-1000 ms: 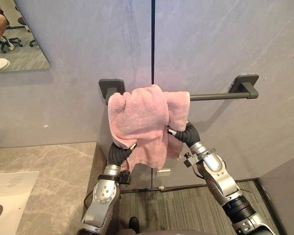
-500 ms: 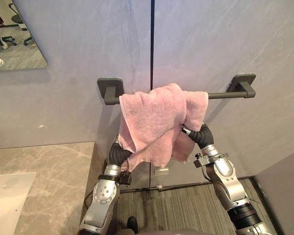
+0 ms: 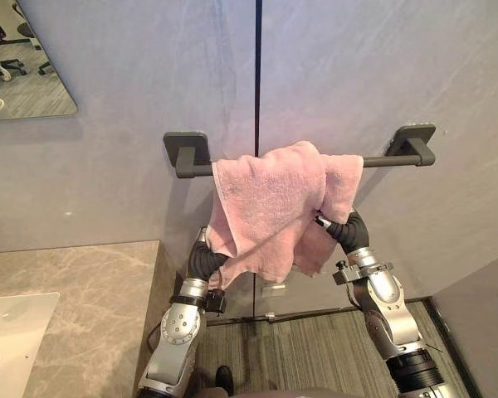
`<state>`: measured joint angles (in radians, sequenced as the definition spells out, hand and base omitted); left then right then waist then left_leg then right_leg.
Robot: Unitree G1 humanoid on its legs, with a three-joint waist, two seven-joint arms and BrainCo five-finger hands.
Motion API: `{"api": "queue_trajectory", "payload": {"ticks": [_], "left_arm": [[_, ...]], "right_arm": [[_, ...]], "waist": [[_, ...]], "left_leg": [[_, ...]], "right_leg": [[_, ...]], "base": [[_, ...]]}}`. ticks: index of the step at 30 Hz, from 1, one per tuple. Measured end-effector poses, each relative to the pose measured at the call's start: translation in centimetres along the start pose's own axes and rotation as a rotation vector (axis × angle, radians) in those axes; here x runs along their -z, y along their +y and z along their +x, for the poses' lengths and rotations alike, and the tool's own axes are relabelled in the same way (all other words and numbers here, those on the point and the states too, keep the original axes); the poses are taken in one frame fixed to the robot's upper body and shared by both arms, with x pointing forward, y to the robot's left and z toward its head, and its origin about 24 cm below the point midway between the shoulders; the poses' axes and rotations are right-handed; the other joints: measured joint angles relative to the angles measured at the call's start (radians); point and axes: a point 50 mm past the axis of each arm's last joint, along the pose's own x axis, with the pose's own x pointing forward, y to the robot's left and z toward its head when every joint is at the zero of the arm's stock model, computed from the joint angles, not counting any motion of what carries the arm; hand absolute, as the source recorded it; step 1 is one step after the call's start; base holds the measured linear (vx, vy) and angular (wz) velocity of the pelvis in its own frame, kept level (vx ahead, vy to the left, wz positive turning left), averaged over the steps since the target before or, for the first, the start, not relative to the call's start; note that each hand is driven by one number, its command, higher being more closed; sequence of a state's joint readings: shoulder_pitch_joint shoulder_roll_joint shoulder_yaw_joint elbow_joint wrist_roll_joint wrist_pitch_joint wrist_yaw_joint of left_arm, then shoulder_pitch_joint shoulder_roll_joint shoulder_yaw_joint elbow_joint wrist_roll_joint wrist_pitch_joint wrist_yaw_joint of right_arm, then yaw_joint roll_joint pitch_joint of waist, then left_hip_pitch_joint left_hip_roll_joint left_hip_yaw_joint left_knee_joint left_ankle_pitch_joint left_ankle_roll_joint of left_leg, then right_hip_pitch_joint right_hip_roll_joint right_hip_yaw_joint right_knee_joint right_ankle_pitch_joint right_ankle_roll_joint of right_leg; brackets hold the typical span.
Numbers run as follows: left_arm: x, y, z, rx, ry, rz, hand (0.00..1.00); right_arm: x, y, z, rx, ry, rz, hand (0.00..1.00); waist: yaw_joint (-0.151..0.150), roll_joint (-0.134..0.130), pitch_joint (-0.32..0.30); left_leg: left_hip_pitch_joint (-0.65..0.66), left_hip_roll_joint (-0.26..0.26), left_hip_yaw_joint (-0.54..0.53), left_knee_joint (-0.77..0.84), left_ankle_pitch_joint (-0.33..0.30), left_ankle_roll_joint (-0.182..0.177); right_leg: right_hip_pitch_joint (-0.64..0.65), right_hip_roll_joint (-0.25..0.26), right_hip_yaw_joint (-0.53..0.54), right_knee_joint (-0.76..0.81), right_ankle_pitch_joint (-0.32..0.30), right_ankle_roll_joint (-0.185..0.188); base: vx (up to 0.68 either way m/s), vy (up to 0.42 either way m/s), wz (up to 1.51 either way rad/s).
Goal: Organize washtable
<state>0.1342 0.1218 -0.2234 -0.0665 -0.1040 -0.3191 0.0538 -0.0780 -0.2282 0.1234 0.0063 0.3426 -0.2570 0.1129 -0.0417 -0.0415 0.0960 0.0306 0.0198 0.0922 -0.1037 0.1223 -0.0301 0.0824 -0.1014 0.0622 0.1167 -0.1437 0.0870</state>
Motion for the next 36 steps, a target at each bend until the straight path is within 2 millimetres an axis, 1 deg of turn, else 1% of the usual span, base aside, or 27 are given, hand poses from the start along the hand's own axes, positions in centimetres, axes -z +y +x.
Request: {"api": "queue_trajectory", "payload": {"ticks": [10, 12, 13, 14, 15, 18, 24, 31, 36], "left_arm": [[0.1, 0.0, 0.2, 0.005, 0.002, 0.000, 1.00], [0.3, 0.4, 0.1, -0.022, 0.011, -0.003, 1.00], [0.4, 1.3, 0.1, -0.083, 0.014, -0.013, 1.00], [0.5, 2.9, -0.1, -0.175, 0.018, -0.014, 1.00], [0.5, 3.7, -0.2, -0.192, 0.019, 0.001, 1.00], [0.5, 3.4, -0.2, -0.183, 0.019, -0.005, 1.00], [1.1, 3.4, -0.3, -0.184, 0.043, -0.006, 1.00], [2.2, 3.3, -0.6, -0.175, 0.095, -0.007, 1.00], [3.2, 2.8, -0.6, -0.151, 0.137, -0.010, 1.00]], "right_arm": [[0.1, -0.3, 0.0, 0.016, 0.004, 0.002, 1.00], [0.1, -0.4, -0.1, 0.023, 0.003, 0.003, 1.00], [-0.1, -1.2, -0.1, 0.065, -0.005, 0.000, 1.00], [-0.6, -3.0, -0.4, 0.149, -0.024, -0.016, 1.00], [-1.0, -3.8, -0.6, 0.165, -0.033, -0.040, 1.00], [-0.9, -3.8, -0.5, 0.151, -0.027, -0.047, 1.00], [-0.5, -3.9, -0.5, 0.152, -0.015, -0.050, 1.00], [0.3, -4.2, -0.6, 0.163, 0.021, -0.047, 1.00], [1.0, -4.3, -0.7, 0.167, 0.046, -0.060, 1.00]], "waist": [[-0.002, 0.000, 0.000], [-0.002, 0.000, 0.000], [-0.002, 0.000, 0.000], [-0.001, 0.000, 0.000], [0.000, 0.000, 0.000], [0.001, 0.000, 0.000], [0.001, -0.003, -0.002], [0.002, -0.028, -0.018], [0.002, -0.032, -0.021]], "left_leg": [[-0.002, 0.000, -0.002, 0.000, 0.000, 0.001], [-0.003, 0.000, -0.002, 0.000, 0.000, 0.001], [-0.003, 0.000, -0.002, 0.000, 0.000, 0.001], [-0.004, 0.000, -0.004, 0.000, 0.000, 0.000], [-0.004, 0.000, -0.005, 0.000, 0.000, 0.000], [-0.005, -0.001, -0.005, 0.000, 0.002, 0.003], [-0.019, 0.000, -0.006, 0.000, -0.001, -0.001], [-0.025, 0.000, -0.005, 0.000, -0.002, -0.002], [-0.027, 0.000, -0.006, -0.001, -0.004, 0.000]], "right_leg": [[0.000, 0.000, -0.001, -0.002, 0.000, 0.000], [0.000, 0.000, -0.002, -0.002, 0.000, 0.000], [0.000, 0.000, -0.002, -0.002, 0.000, 0.000], [0.000, 0.000, -0.003, -0.003, 0.000, 0.000], [0.000, 0.000, -0.004, -0.003, 0.000, 0.000], [0.000, -0.001, -0.005, -0.005, 0.000, 0.000], [-0.011, -0.001, -0.004, -0.008, 0.000, 0.000], [-0.016, -0.003, -0.004, -0.010, 0.000, 0.000], [-0.019, -0.005, -0.003, -0.008, -0.002, 0.002]], "base": [[0.00, 0.000, 0.00], [0.00, 0.000, 0.00], [0.00, 0.000, 0.00], [0.00, 0.000, 0.00], [0.00, 0.000, 0.00], [0.00, 0.000, 0.00], [0.00, 0.000, 0.00], [0.00, 0.000, 0.00], [0.00, 0.000, 0.00]]}}
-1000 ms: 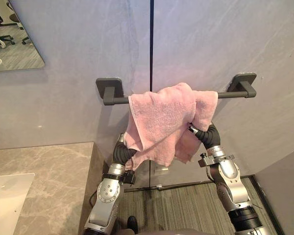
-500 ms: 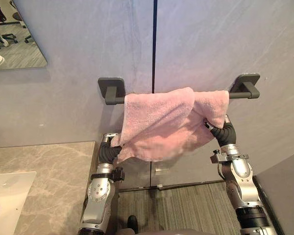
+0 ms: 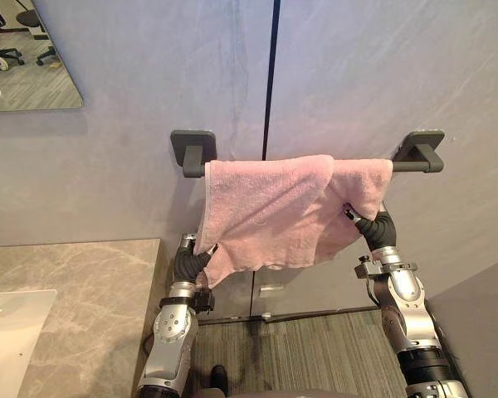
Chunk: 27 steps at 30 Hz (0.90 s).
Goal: Organize washtable
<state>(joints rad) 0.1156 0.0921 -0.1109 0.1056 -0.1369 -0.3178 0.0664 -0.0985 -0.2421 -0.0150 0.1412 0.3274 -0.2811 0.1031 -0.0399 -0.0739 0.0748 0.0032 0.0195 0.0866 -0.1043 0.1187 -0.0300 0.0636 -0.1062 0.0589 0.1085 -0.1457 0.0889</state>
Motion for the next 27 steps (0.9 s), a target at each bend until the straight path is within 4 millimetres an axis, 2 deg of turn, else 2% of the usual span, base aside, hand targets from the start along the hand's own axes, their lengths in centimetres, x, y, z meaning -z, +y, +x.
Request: {"api": "queue_trajectory", "payload": {"ticks": [9, 14, 15, 16, 27], "left_arm": [[0.9, -0.2, 0.1, 0.020, 0.036, 0.005, 1.00], [1.7, -0.4, 0.1, 0.035, 0.068, 0.008, 1.00], [2.0, -0.3, 0.0, 0.034, 0.084, 0.010, 0.00], [2.2, -0.3, -0.1, 0.033, 0.095, 0.012, 0.00], [3.8, 0.2, -0.8, 0.000, 0.188, 0.024, 0.00]], "right_arm": [[0.8, 0.0, 0.4, 0.008, 0.033, -0.043, 1.00], [1.0, 0.2, 0.4, 0.017, 0.031, -0.042, 1.00], [1.1, 0.3, 0.4, 0.020, 0.031, -0.037, 1.00], [1.1, 0.4, 0.4, 0.029, 0.030, -0.035, 0.00], [3.3, -0.4, -1.0, 0.181, 0.117, -0.026, 0.00]], "waist": [[0.000, -0.001, -0.004], [0.001, 0.008, -0.016], [0.000, 0.011, -0.020], [0.000, 0.013, -0.021], [-0.001, 0.017, -0.020]], "left_leg": [[-0.002, -0.004, -0.001, 0.000, -0.007, -0.001], [-0.002, -0.006, -0.001, 0.000, -0.010, 0.000], [-0.002, -0.006, -0.001, 0.000, -0.011, -0.001], [0.000, -0.006, -0.001, 0.000, -0.012, -0.002], [0.006, -0.005, 0.001, 0.000, -0.019, -0.006]], "right_leg": [[0.004, -0.001, -0.003, -0.013, -0.004, -0.006], [0.010, -0.002, -0.003, -0.025, -0.004, -0.007], [0.011, -0.002, -0.002, -0.026, -0.003, -0.006], [0.013, -0.002, -0.002, -0.028, -0.002, -0.004], [0.024, -0.002, -0.002, -0.040, -0.001, -0.002]], "base": [[0.00, 0.000, 0.00], [0.01, -0.005, 0.00], [0.04, -0.015, -0.01], [0.03, -0.017, -0.01], [0.00, 0.000, 0.00]]}}
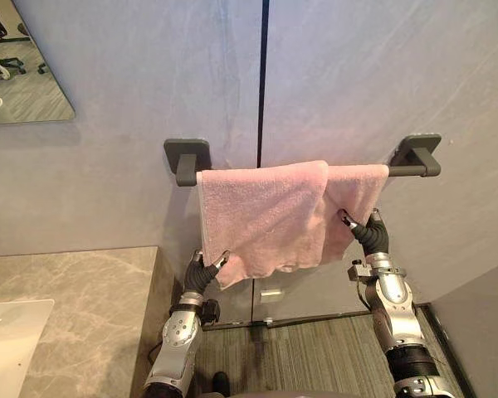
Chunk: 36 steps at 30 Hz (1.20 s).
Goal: Organize washtable
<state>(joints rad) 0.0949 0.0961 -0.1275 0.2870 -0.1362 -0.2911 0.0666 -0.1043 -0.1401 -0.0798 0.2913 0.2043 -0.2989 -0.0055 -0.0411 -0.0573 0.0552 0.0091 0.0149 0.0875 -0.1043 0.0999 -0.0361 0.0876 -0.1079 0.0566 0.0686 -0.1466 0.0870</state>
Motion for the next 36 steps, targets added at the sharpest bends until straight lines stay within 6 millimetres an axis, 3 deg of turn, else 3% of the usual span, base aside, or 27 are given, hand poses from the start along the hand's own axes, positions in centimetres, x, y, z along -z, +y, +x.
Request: {"api": "queue_trajectory", "payload": {"ticks": [10, 17, 22, 28, 36], "left_arm": [[0.9, 0.6, -1.3, -0.039, 0.052, -0.006, 0.00], [-0.4, 0.8, -2.2, -0.061, -0.003, -0.041, 0.00], [-1.8, 2.4, -2.5, -0.156, -0.067, -0.059, 0.00], [-4.7, 4.3, -3.2, -0.280, -0.202, -0.089, 0.00], [-8.1, 5.7, -4.3, -0.362, -0.360, -0.079, 0.00]], "right_arm": [[4.3, -1.8, -3.9, 0.157, 0.230, 0.008, 0.00], [4.2, -3.6, -6.3, 0.275, 0.233, 0.001, 0.00], [4.8, -5.3, -8.2, 0.398, 0.268, 0.008, 0.00], [2.3, -7.5, -8.8, 0.513, 0.168, -0.030, 0.00], [-1.4, -8.2, -8.6, 0.551, 0.006, -0.059, 0.00]], "waist": [[-0.003, 0.012, 0.010], [-0.006, 0.013, 0.010], [-0.019, 0.016, 0.012], [-0.029, 0.024, 0.017], [-0.030, 0.025, 0.018]], "left_leg": [[-0.001, 0.004, 0.005, 0.007, -0.001, 0.000], [0.000, 0.011, 0.010, 0.006, -0.001, -0.001], [0.004, 0.005, 0.008, 0.001, -0.003, -0.002], [0.008, 0.005, 0.009, 0.001, -0.004, -0.005], [0.020, 0.004, 0.011, 0.006, -0.001, 0.000]], "right_leg": [[-0.001, 0.002, 0.002, -0.001, 0.001, -0.001], [-0.004, 0.002, 0.005, 0.005, 0.001, -0.002], [-0.006, 0.003, 0.003, 0.019, -0.001, -0.005], [-0.011, 0.004, 0.003, 0.033, -0.003, -0.006], [0.000, 0.003, 0.004, 0.034, -0.003, -0.006]], "base": [[0.01, -0.006, -0.01], [0.00, 0.000, 0.00], [-0.01, 0.000, 0.00], [-0.02, -0.002, 0.00], [0.00, 0.000, 0.00]]}}
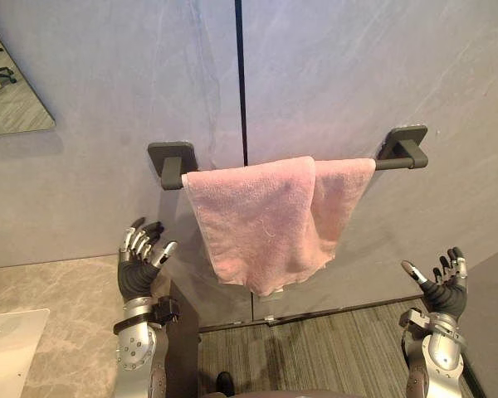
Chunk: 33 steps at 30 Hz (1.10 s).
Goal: Organize washtable
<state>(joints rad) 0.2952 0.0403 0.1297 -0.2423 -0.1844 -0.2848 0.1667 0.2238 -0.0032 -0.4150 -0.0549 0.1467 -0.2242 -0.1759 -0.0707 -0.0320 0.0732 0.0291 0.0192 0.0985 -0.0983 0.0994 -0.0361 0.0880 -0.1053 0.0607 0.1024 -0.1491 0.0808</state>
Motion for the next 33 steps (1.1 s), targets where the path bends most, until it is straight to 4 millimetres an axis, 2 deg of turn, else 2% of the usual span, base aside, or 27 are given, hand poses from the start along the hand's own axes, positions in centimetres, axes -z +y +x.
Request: {"api": "queue_trajectory", "payload": {"ticks": [2, 5, 7, 10, 13, 15, 16, 20, 22, 24, 29, 32, 33], "left_arm": [[-1.1, -0.1, 0.2, -0.005, -0.051, -0.010, 0.00], [-4.0, -0.1, 0.5, -0.003, -0.189, -0.025, 0.00], [-6.6, -0.3, 0.6, 0.004, -0.329, -0.042, 0.00], [-9.1, -0.8, 0.7, 0.023, -0.470, -0.072, 0.00], [-11.7, -1.3, 0.1, 0.061, -0.611, -0.109, 0.00], [-12.6, -1.8, -0.2, 0.120, -0.657, -0.143, 0.00], [-13.1, -2.5, -0.3, 0.193, -0.675, -0.197, 0.00], [-13.3, -5.1, -0.6, 0.445, -0.635, -0.393, 0.00], [-12.9, -7.3, -1.1, 0.611, -0.565, -0.520, 0.00], [-12.3, -8.6, -1.4, 0.707, -0.506, -0.567, 0.00], [-10.2, -11.2, -2.0, 0.967, -0.318, -0.622, 0.00], [-8.3, -12.8, -3.0, 1.183, -0.142, -0.635, 0.00], [-8.1, -12.9, -3.1, 1.199, -0.123, -0.636, 0.00]], "right_arm": [[-1.5, -0.1, 0.2, 0.005, -0.066, 0.010, 0.00], [-5.4, 0.1, 0.8, 0.003, -0.255, 0.047, 0.00], [-8.6, 0.4, 0.9, -0.006, -0.421, 0.080, 0.00], [-11.8, 1.1, 0.7, -0.056, -0.585, 0.105, 0.00], [-14.9, 2.4, -0.4, -0.181, -0.755, 0.190, 0.00], [-15.8, 3.4, -1.1, -0.282, -0.798, 0.260, 0.00], [-16.2, 4.4, -1.5, -0.377, -0.813, 0.313, 0.00], [-16.5, 7.5, -2.5, -0.657, -0.783, 0.475, 0.00], [-16.2, 9.6, -3.5, -0.850, -0.723, 0.583, 0.00], [-16.2, 10.8, -4.2, -0.962, -0.687, 0.632, 0.00], [-15.5, 12.2, -5.2, -1.179, -0.576, 0.679, 0.00], [-13.7, 13.4, -6.0, -1.355, -0.423, 0.622, 0.00], [-13.5, 13.5, -6.1, -1.369, -0.404, 0.617, 0.00]], "waist": [[0.000, 0.001, 0.001], [-0.004, 0.000, 0.001], [-0.007, 0.002, 0.003], [-0.006, 0.004, 0.002], [-0.007, 0.004, 0.002], [-0.007, 0.004, 0.002], [-0.007, 0.004, 0.002], [-0.006, 0.004, 0.001], [-0.005, 0.004, 0.001], [-0.003, 0.004, 0.001], [-0.004, 0.003, 0.001], [-0.008, 0.003, 0.001], [-0.009, 0.003, 0.001]], "left_leg": [[0.003, -0.001, -0.001, 0.000, 0.000, 0.000], [0.017, -0.001, -0.001, 0.000, 0.000, 0.000], [0.019, -0.001, -0.001, 0.000, 0.000, 0.000], [0.021, -0.001, -0.001, 0.000, 0.000, 0.000], [0.023, -0.002, 0.001, 0.000, 0.001, 0.000], [0.025, -0.002, 0.001, 0.000, 0.001, 0.000], [0.029, -0.002, 0.003, 0.000, 0.001, 0.000], [0.039, -0.002, 0.005, 0.000, 0.001, 0.000], [0.042, -0.002, 0.007, 0.000, 0.001, 0.001], [0.044, -0.002, 0.008, 0.000, 0.002, 0.002], [0.049, -0.002, 0.015, -0.005, 0.003, 0.003], [0.050, -0.002, 0.019, -0.006, 0.003, 0.003], [0.050, -0.002, 0.020, -0.005, 0.003, 0.003]], "right_leg": [[0.003, 0.000, -0.001, 0.000, 0.000, 0.000], [0.017, -0.001, -0.001, 0.000, 0.000, 0.000], [0.019, -0.001, -0.001, 0.000, 0.000, 0.000], [0.019, -0.001, -0.001, 0.000, 0.000, 0.000], [0.019, -0.001, 0.000, 0.002, 0.000, 0.000], [0.020, -0.001, 0.000, 0.003, 0.000, 0.000], [0.022, -0.001, 0.002, 0.004, 0.000, 0.000], [0.030, -0.001, 0.004, 0.006, -0.001, 0.001], [0.030, -0.001, 0.006, 0.010, -0.001, 0.001], [0.030, -0.001, 0.008, 0.014, -0.001, 0.001], [0.029, -0.001, 0.016, 0.017, -0.001, 0.001], [0.028, -0.001, 0.022, 0.018, 0.000, 0.002], [0.028, -0.001, 0.023, 0.018, 0.000, 0.002]], "base": [[0.00, 0.000, 0.00], [0.00, 0.000, 0.00], [-0.04, -0.019, 0.00], [-0.04, -0.014, 0.00], [0.00, 0.000, 0.00], [0.00, 0.000, 0.00], [-0.01, -0.019, -0.04], [-0.01, -0.011, -0.01], [-0.03, -0.023, -0.02], [-0.01, -0.010, -0.02], [-0.04, -0.019, -0.04], [-0.03, -0.023, -0.04], [-0.02, -0.023, -0.04]]}}
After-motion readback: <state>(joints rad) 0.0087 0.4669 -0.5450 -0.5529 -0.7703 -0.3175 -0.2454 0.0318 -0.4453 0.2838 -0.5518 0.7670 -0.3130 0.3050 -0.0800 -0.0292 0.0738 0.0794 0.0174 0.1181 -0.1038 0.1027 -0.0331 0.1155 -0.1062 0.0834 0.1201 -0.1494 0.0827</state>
